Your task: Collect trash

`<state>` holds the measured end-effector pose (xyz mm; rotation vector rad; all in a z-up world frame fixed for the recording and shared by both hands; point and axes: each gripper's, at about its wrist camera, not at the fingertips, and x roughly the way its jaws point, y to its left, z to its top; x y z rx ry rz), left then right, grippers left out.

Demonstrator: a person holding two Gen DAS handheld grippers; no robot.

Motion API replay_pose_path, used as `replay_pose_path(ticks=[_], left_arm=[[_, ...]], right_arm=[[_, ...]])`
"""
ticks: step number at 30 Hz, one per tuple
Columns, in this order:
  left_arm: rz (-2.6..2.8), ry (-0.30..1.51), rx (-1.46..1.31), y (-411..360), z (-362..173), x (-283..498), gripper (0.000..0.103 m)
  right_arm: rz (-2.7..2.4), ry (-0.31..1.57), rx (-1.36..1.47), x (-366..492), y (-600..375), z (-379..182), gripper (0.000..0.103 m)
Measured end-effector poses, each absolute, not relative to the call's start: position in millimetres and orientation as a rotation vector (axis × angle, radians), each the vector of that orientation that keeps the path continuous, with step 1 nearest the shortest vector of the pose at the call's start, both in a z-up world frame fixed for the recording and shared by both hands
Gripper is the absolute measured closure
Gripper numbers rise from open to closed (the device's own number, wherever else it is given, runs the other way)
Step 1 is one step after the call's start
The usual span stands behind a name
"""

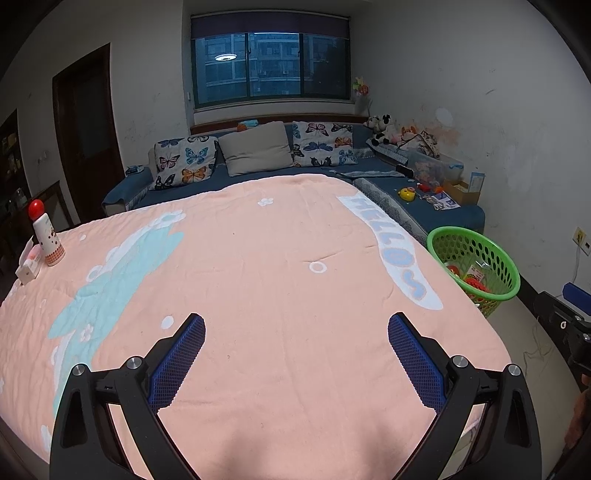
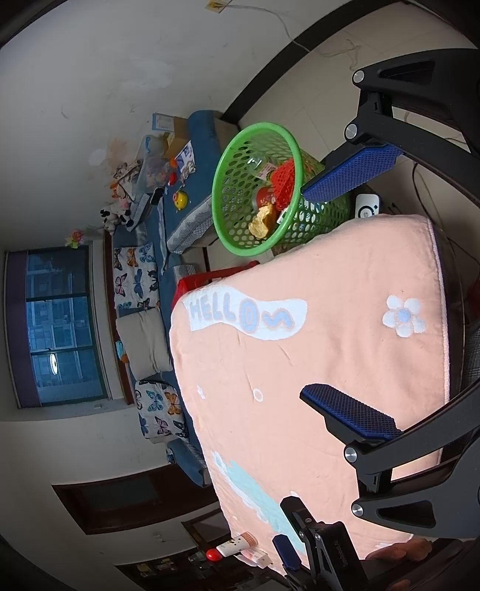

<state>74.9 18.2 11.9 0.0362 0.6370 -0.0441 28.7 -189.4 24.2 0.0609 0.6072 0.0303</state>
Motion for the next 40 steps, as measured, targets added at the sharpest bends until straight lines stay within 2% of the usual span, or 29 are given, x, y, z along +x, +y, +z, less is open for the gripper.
replay_pose_path(ticks=[40], left_arm=[[-0.022, 0.607, 0.040, 9.3, 18.8, 61.9, 0.007]], right_arm=[[0.061, 0.598, 0.064, 25.4, -182.5, 21.5, 0.005]])
